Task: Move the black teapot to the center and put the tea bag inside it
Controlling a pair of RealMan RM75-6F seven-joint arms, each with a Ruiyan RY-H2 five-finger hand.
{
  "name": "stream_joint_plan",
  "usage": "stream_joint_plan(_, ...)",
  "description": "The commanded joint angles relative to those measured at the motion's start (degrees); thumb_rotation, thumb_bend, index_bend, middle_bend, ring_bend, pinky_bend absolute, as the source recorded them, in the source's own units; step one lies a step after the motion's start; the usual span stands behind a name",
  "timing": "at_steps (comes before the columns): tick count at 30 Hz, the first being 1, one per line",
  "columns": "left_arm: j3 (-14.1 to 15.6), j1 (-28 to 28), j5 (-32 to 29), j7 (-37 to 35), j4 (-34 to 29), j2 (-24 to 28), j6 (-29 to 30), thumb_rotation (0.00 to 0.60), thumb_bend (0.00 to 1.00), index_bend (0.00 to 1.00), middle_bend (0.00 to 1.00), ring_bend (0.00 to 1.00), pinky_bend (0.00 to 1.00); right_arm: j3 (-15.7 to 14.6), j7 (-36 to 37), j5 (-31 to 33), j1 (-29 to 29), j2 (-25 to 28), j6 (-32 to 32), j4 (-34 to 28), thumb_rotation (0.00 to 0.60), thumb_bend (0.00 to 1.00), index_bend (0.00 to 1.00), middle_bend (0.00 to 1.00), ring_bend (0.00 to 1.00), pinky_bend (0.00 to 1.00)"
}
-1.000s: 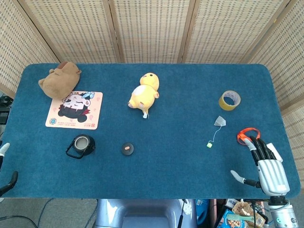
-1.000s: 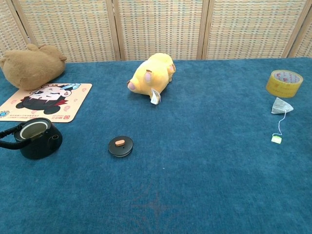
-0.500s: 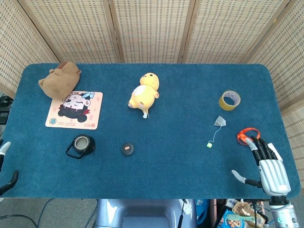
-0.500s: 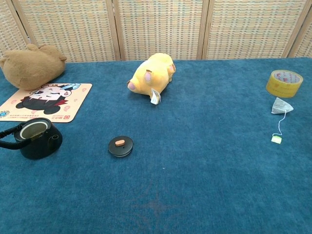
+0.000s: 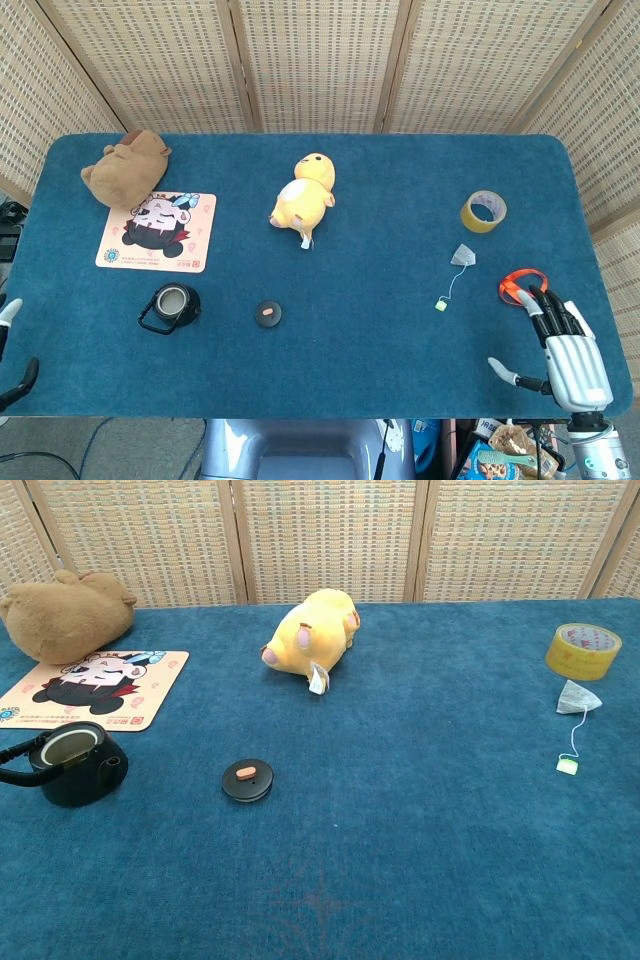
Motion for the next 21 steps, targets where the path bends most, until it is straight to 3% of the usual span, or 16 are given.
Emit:
stream_joint_plan(1, -0.01, -0.15, -0.06, 0.16, -0.07, 0.00, -0.30, 0.600, 0.43, 0.00, 0.00, 0.00, 0.00, -0.04, -0.03, 0.01, -0.03, 0.02, 0.00, -0.01, 0.242, 0.35, 0.07, 0.12, 0.02, 0.24)
stream_joint_plan(9, 0.01, -0.90, -0.79, 1.96, -0.09, 0.27, -2.11, 0.600, 0.44, 0.01, 0.00, 0.00, 0.00, -0.21, 0.16, 0.03, -0.20, 0.01, 0.02, 0.13, 0.242, 0.35, 0.07, 0.12, 0.02, 0.24)
stream_joint_plan(18, 0.25, -3.96, -1.62, 6.38, -1.54, 1.37, -7.84, 0.600, 0.44, 0.12, 0.00, 0.00, 0.00, -0.48, 0.42, -0.35, -0.05, -0.19, -0.39, 0.47, 0.243, 0.35, 0.07, 0.12, 0.02, 0.24)
stream_joint_plan(21, 0.03, -5.16, -2.25, 7.83, -1.67, 1.34, -9.75, 0.600, 0.44, 0.14, 0.04, 0.07, 0.00, -0.44, 0.45, -0.29, -0.03, -0.13, -0.43, 0.52, 0.241, 0.35, 0.07, 0.12, 0.02, 0.24)
